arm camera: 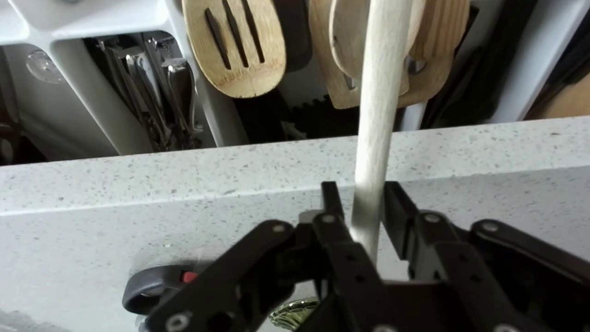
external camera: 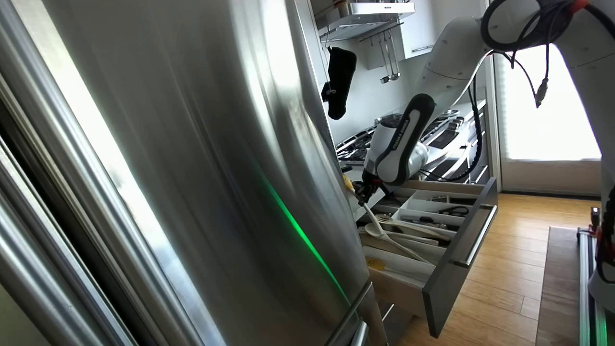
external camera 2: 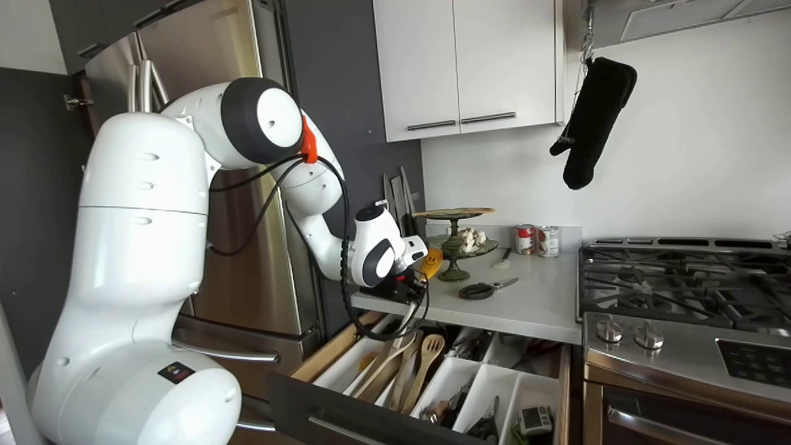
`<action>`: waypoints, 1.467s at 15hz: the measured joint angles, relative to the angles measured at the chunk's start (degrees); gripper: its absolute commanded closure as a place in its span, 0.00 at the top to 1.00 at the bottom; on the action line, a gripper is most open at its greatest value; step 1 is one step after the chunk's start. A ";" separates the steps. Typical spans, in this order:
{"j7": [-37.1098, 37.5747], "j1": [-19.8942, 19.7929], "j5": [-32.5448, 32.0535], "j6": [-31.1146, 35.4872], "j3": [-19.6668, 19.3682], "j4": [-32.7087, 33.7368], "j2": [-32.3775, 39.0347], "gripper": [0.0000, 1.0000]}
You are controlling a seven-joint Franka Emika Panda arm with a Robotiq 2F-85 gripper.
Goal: Move the serving spoon to the right
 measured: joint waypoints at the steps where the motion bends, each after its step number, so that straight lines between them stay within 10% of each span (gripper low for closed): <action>1: 0.00 0.02 0.00 0.35 0.01 0.04 0.14 0.00; 10: -1.89 -0.11 -3.30 -6.26 -1.13 -0.43 -6.09 0.04; 17: -2.90 -3.08 -21.51 -22.78 -8.94 2.05 -14.94 0.17; 22: -4.37 -5.26 -23.21 -26.51 -8.72 4.04 -15.23 0.17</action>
